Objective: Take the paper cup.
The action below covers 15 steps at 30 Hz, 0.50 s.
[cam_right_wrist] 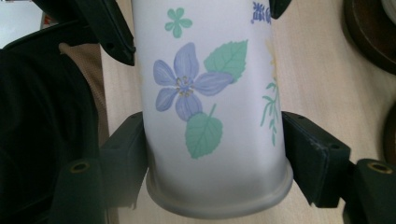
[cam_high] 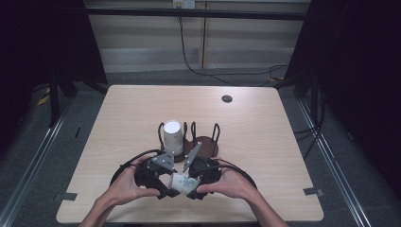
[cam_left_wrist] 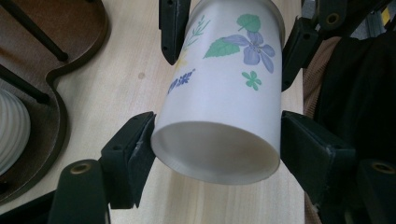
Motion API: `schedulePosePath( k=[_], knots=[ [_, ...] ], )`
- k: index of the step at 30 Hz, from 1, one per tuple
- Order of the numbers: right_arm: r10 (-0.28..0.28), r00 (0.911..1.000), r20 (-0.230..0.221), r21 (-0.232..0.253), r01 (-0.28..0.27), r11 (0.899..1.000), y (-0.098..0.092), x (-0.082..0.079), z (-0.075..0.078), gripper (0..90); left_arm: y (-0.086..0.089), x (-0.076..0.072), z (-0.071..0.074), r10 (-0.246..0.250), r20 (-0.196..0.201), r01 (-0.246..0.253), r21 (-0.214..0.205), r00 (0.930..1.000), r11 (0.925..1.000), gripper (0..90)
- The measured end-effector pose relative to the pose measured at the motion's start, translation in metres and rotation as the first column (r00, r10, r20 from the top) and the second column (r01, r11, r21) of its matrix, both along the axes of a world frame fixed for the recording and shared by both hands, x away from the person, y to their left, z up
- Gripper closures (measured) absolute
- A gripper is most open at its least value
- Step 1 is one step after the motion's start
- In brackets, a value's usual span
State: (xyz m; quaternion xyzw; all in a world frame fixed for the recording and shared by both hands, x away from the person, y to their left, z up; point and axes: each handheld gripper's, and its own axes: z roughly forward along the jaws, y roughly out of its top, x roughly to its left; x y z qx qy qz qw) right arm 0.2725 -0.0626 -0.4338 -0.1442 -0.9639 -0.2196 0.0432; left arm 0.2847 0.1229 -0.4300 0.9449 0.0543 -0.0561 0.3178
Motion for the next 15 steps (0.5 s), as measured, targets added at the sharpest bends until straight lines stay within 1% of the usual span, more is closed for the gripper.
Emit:
schedulePosePath(
  k=[1,2,3,5,12,15],
  knots=[
    [0.004,1.0,0.0,0.009,-0.004,1.0,0.0007,-0.0007,-0.0004,27.9,0.0009,0.0001,0.0007,0.003,-0.011,-0.004,-0.026,0.9999,0.9997,28.5],
    [0.004,1.0,0.0,0.009,-0.004,1.0,0.0007,-0.0007,-0.0004,27.9,0.0009,0.0001,0.0007,0.003,-0.011,-0.004,-0.026,0.9999,0.9997,28.9],
    [0.014,0.9999,0.002,0.012,-0.014,1.0,0.0008,-0.0014,0.0001,27.8,0.0014,0.0005,0.0014,-0.003,-0.018,0.003,-0.023,0.9998,0.9997,29.2],
    [0.016,0.9999,0.005,0.028,-0.016,0.999,0.0012,-0.002,0.0004,27.8,0.0015,-0.0004,0.0011,-0.013,-0.017,0.012,-0.018,0.9998,0.9998,30.8],
    [0.02,0.9998,-0.001,0.022,-0.019,1.0,0.0024,-0.0033,0.0006,27.9,-0.0009,-0.0019,-0.0021,-0.032,-0.034,0.032,-0.001,0.9989,0.9995,32.9],
    [0.03,0.9996,-0.001,0.021,-0.03,0.999,0.0027,-0.0044,0.0002,28.0,-0.0006,-0.002,-0.002,-0.041,-0.037,0.042,0.004,0.9984,0.9991,35.7]
  ],
)
